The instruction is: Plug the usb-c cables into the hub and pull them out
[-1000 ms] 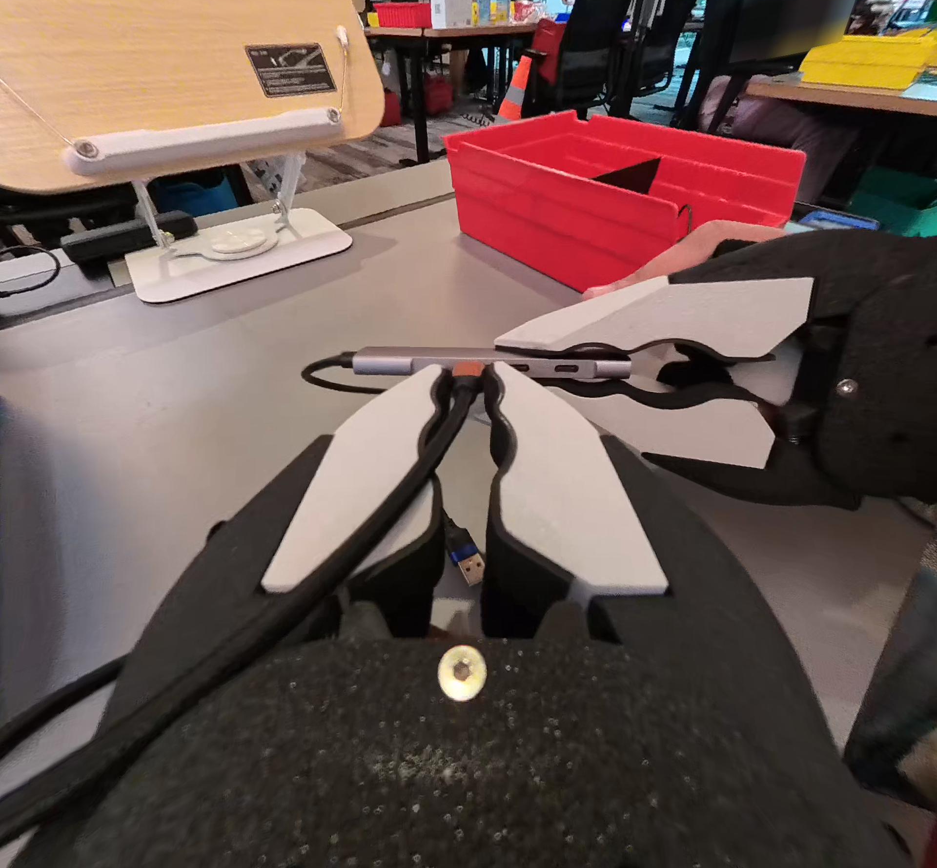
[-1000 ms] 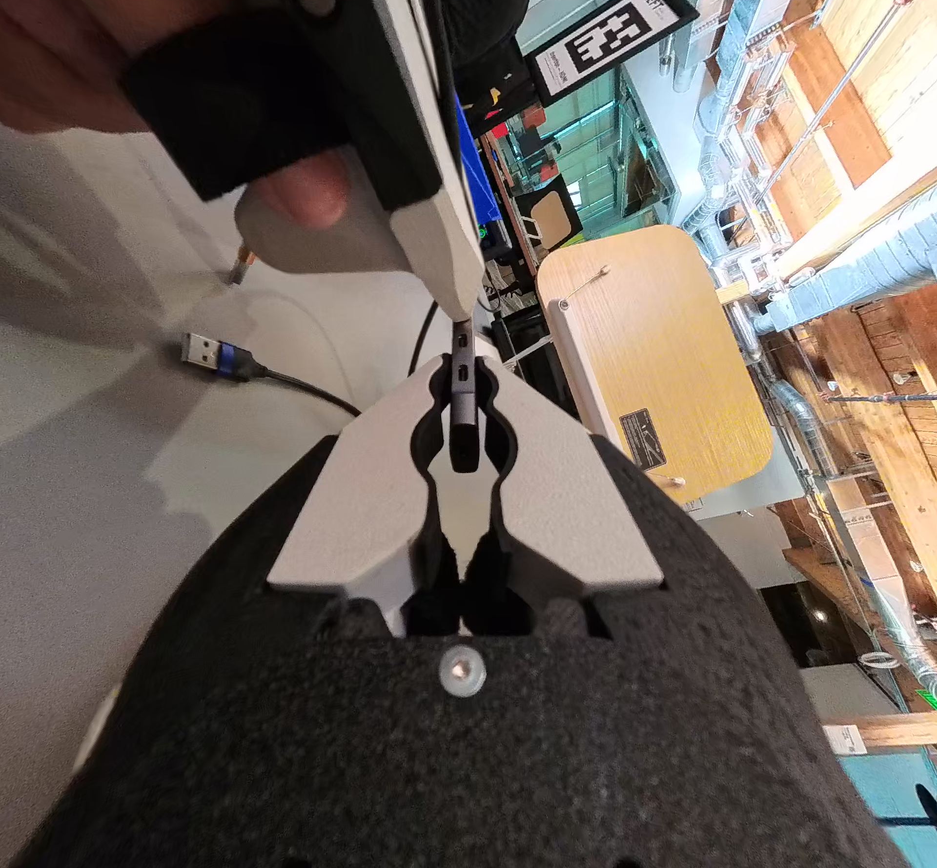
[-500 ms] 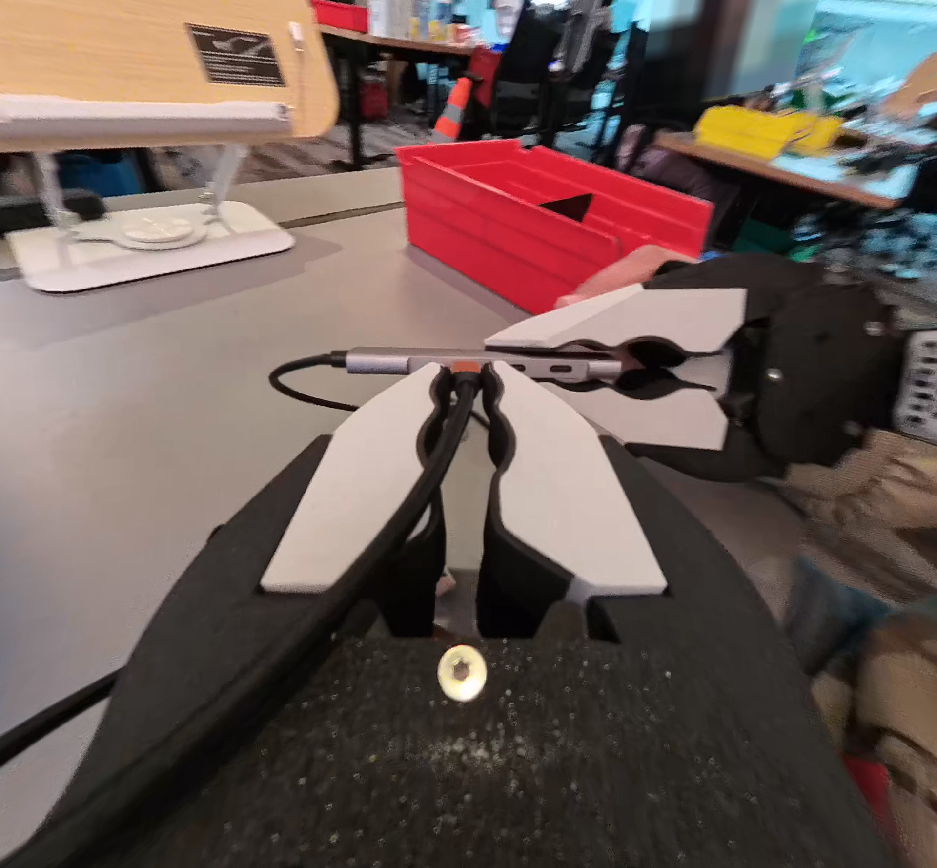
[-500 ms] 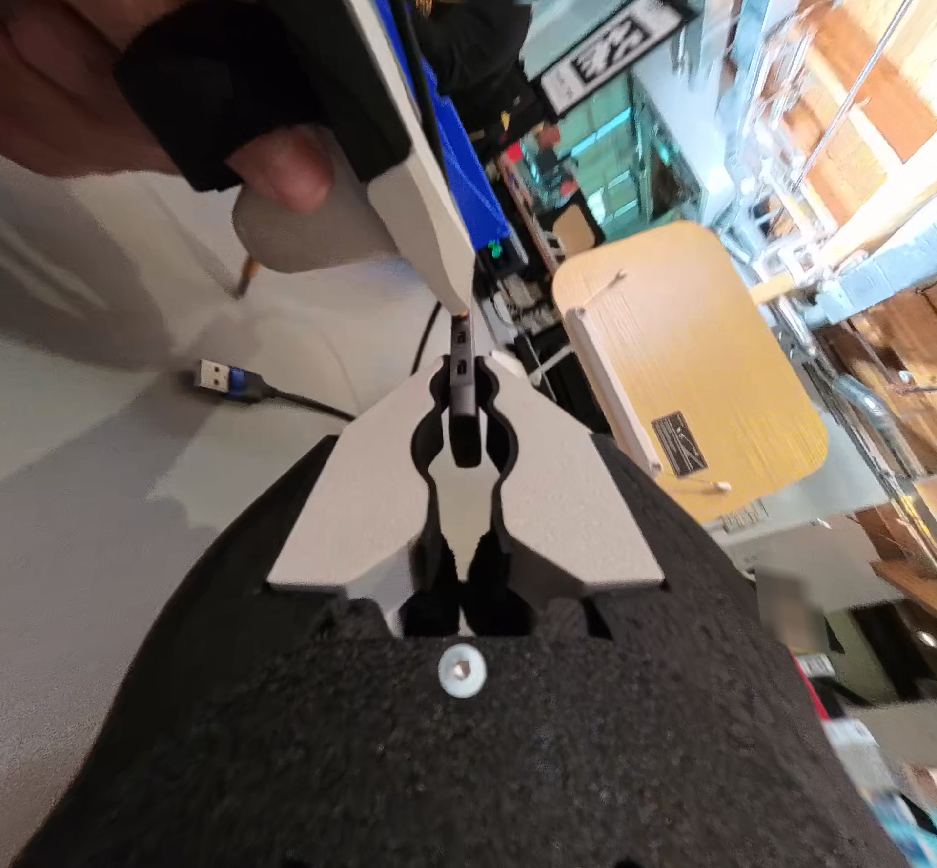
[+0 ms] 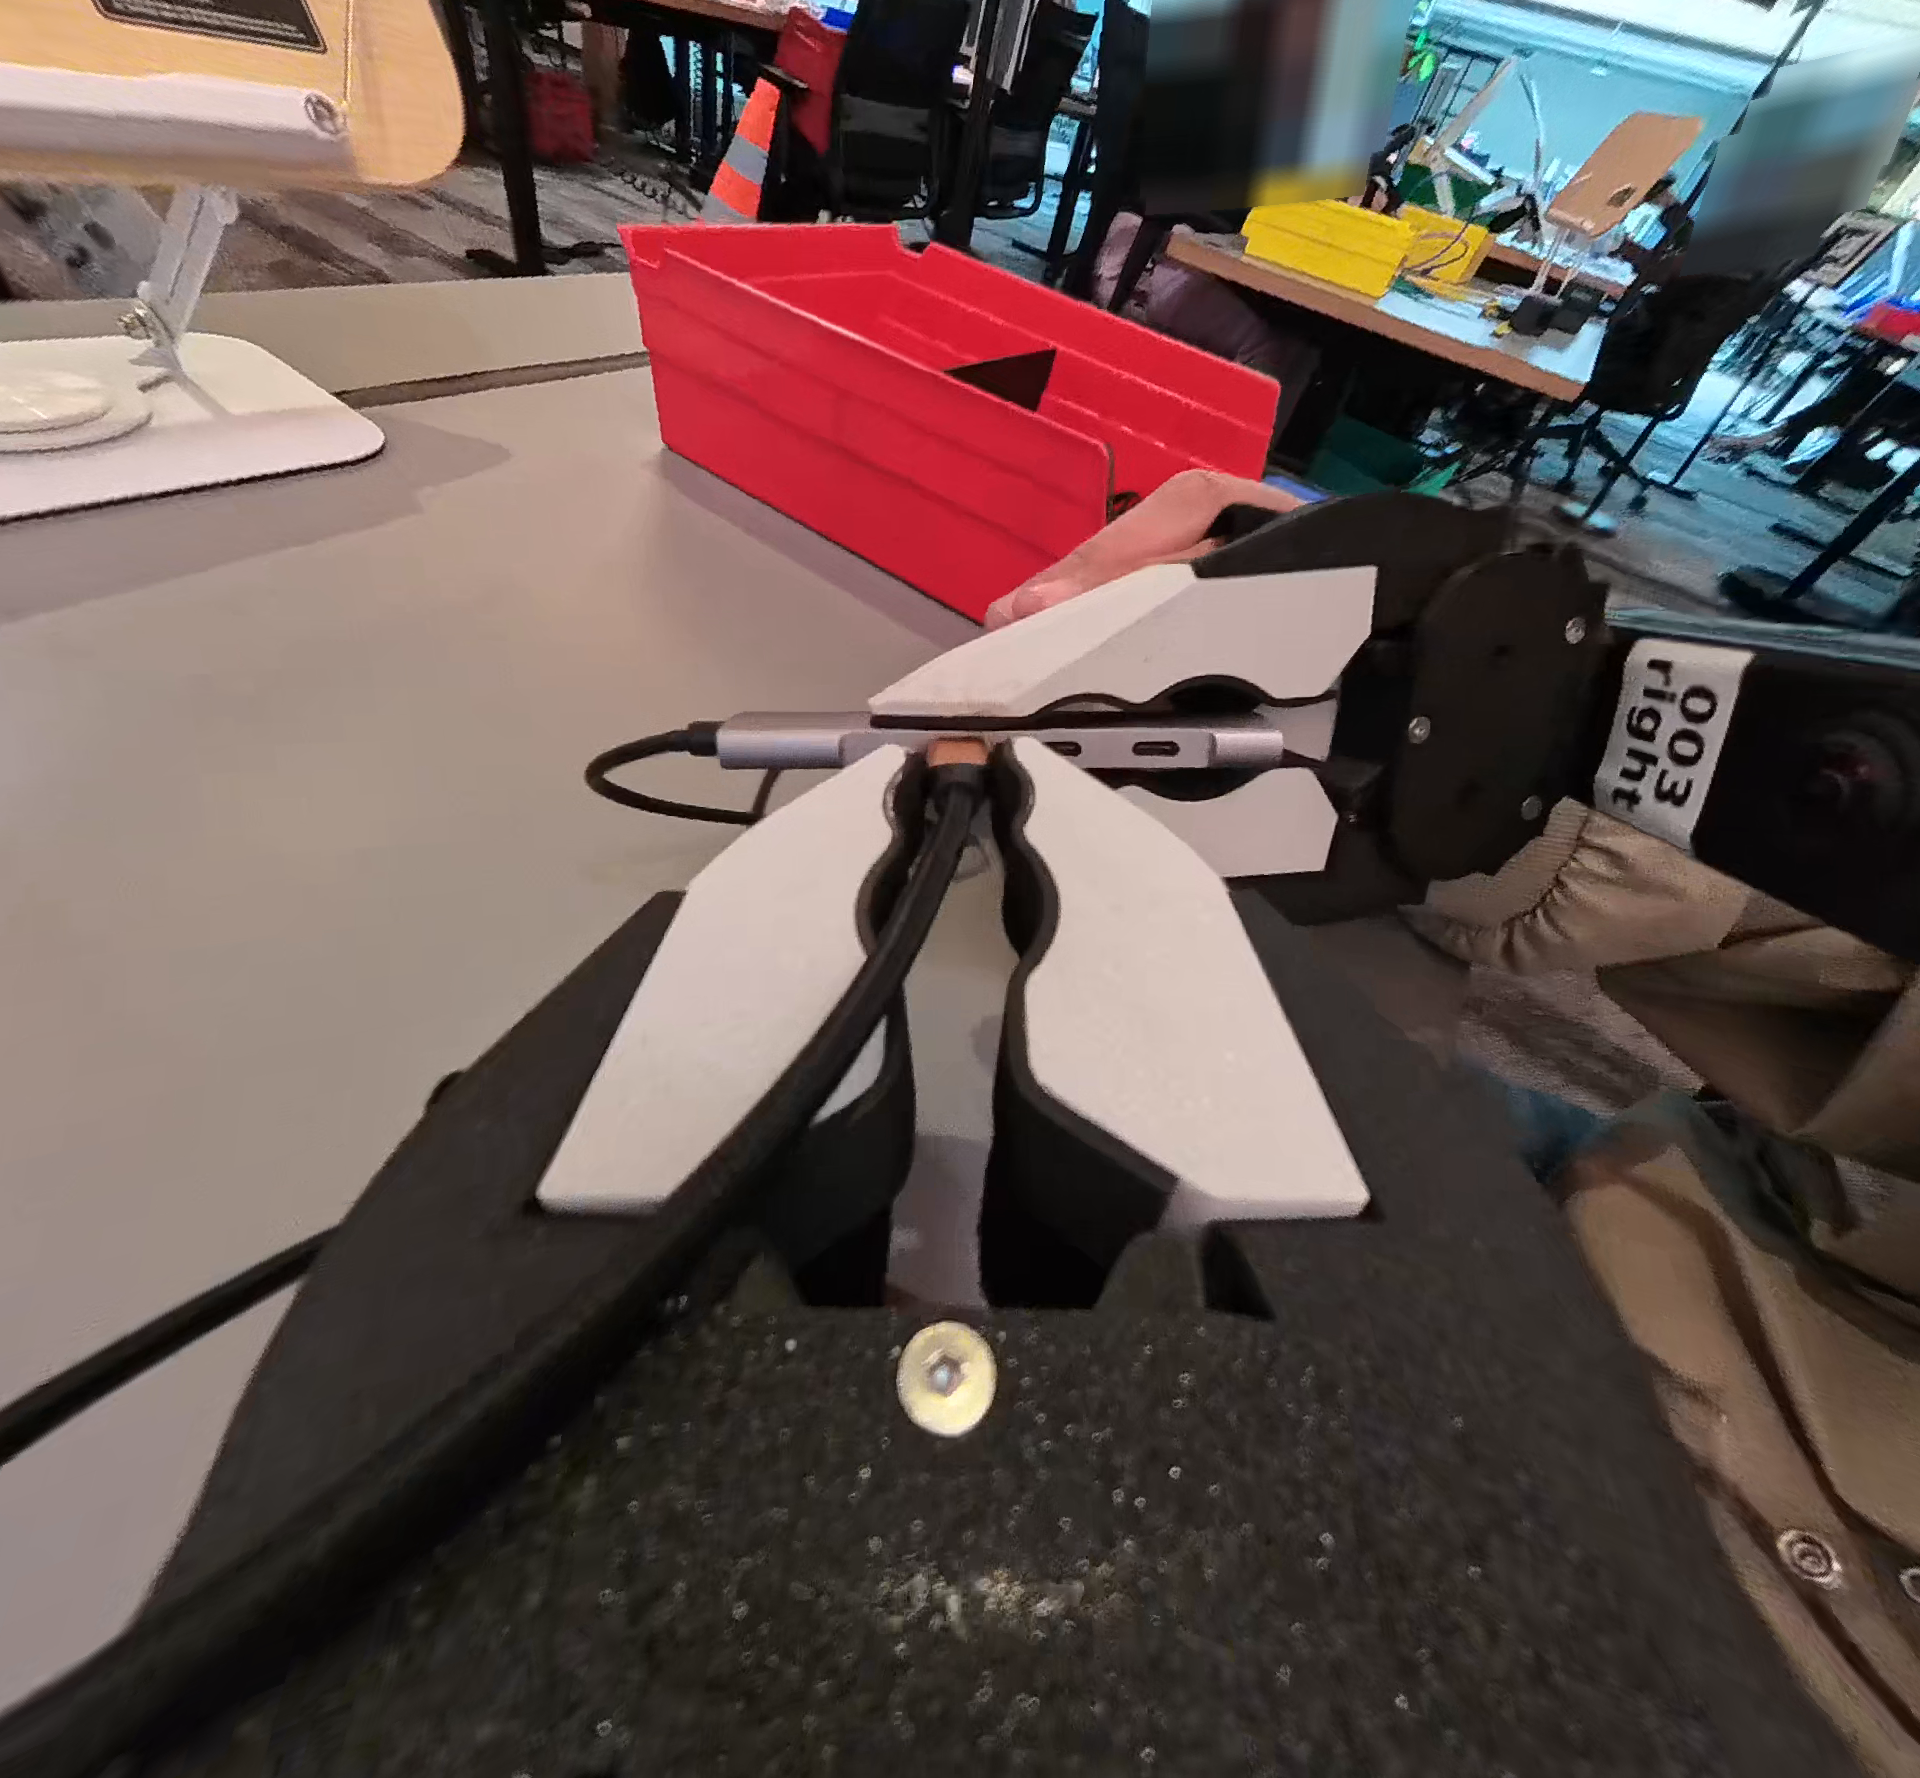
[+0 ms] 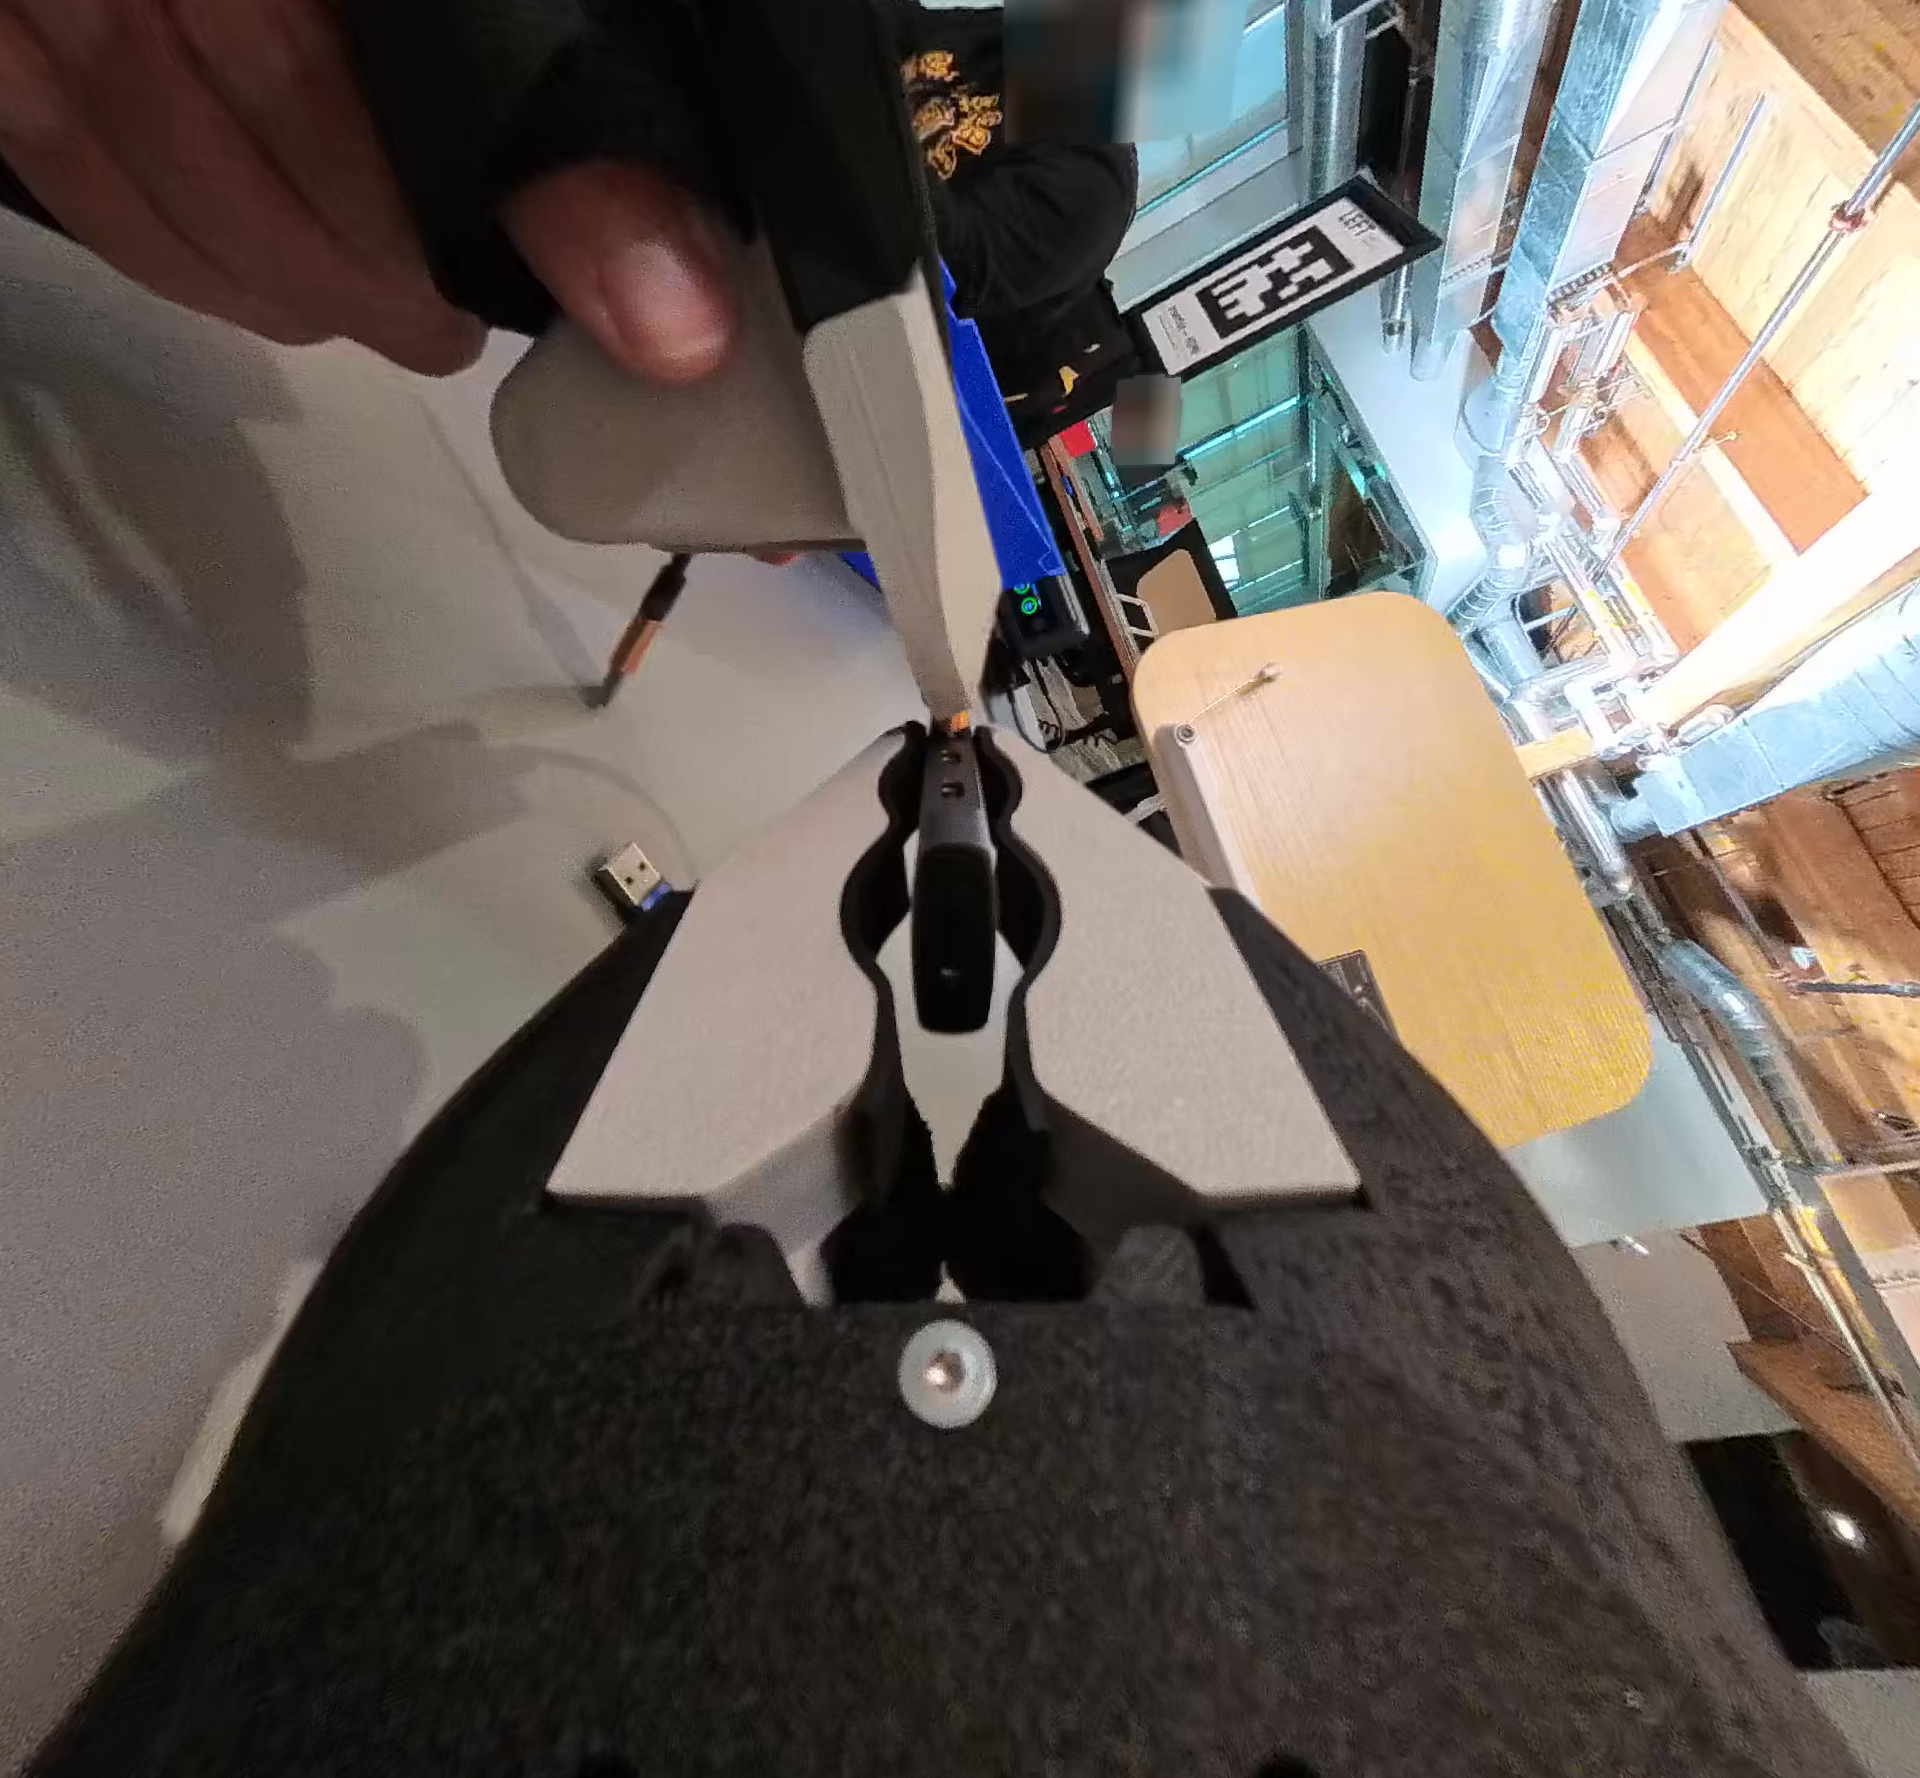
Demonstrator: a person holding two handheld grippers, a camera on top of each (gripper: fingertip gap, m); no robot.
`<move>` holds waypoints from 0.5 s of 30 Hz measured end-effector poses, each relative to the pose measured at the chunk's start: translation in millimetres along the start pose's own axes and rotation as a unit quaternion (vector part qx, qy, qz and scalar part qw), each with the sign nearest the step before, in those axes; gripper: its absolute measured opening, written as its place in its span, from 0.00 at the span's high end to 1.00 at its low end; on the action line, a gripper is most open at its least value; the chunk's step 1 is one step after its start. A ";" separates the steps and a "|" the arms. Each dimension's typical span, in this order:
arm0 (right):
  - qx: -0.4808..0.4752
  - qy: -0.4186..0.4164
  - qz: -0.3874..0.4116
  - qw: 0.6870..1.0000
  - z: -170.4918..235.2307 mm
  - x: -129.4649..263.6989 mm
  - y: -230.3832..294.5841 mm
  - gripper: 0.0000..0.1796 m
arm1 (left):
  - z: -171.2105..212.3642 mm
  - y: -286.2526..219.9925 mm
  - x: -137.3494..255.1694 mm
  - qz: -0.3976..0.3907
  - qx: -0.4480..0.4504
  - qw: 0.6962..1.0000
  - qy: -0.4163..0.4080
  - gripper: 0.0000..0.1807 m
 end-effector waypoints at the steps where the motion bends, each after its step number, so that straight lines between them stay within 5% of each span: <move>1: 0.007 -0.005 0.003 1.000 -0.4 -0.1 -0.6 0.95 | -0.8 -0.6 0.6 -0.007 -0.011 1.000 0.004 0.93; 9: 0.002 -0.020 0.032 0.999 -14.2 1.5 -9.0 0.95 | -12.5 -12.0 10.0 -0.028 -0.046 0.998 -0.011 0.93; 12: 0.014 0.065 0.052 0.996 13.3 -0.6 -17.5 0.95 | -43.7 -0.6 48.4 -0.074 -0.032 0.989 -0.121 0.93; 14: -0.056 0.104 0.085 0.989 40.2 4.1 -45.1 0.95 | -57.4 9.0 76.2 -0.069 -0.011 0.986 -0.150 0.93; 15: -0.130 0.086 0.100 0.983 21.8 3.1 -61.7 0.95 | -51.7 10.3 72.7 -0.064 -0.005 0.989 -0.136 0.93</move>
Point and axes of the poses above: each gripper's, where its closed fingertips meet, x back along the fingers, z out of its underside, y = z × x across the jaws, the point moved 4 cm from there along x, back along the fingers, and after that the axes turned 12 degrees about z, right-handed, at the moved point
